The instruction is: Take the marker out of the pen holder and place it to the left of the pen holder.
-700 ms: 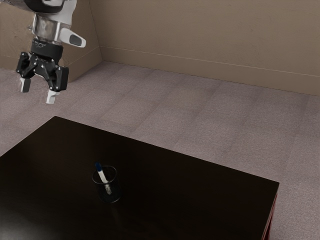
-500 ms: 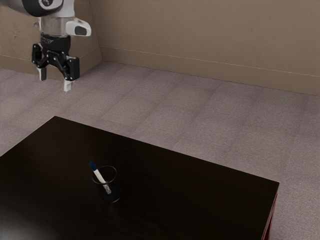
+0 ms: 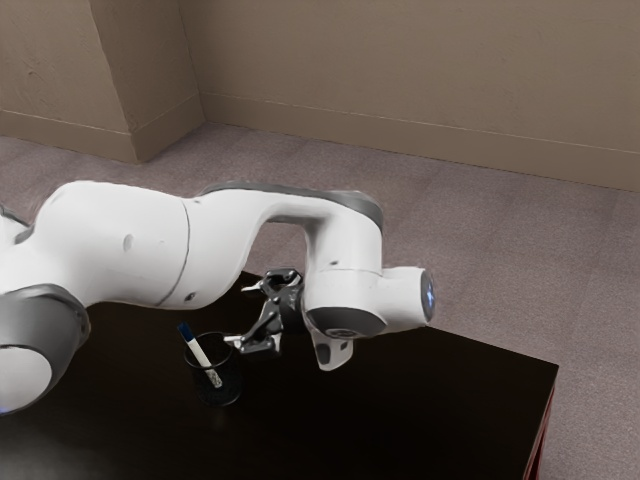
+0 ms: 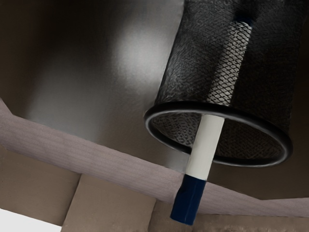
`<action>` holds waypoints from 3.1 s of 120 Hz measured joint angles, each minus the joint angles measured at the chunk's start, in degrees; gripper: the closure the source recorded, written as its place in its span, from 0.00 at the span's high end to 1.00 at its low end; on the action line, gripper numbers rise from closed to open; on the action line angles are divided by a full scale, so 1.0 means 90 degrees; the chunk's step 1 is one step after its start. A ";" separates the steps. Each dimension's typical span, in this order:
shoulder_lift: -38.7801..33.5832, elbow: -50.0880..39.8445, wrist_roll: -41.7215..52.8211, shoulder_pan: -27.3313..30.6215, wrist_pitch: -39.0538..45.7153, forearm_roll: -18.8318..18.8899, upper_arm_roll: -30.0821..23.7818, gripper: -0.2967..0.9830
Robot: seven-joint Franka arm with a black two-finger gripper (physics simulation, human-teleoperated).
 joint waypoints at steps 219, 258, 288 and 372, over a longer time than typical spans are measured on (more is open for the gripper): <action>-0.0192 -0.1060 0.2156 -0.0524 0.1435 -0.1035 0.2095 0.26; -0.0299 -0.0940 0.1942 -0.0719 0.0986 -0.0971 0.2464 0.17; -0.0517 -0.0704 0.1986 -0.0851 0.0483 -0.0874 0.2709 0.15; -0.0639 -0.0456 0.2693 -0.0753 0.0750 -0.1221 0.3470 0.15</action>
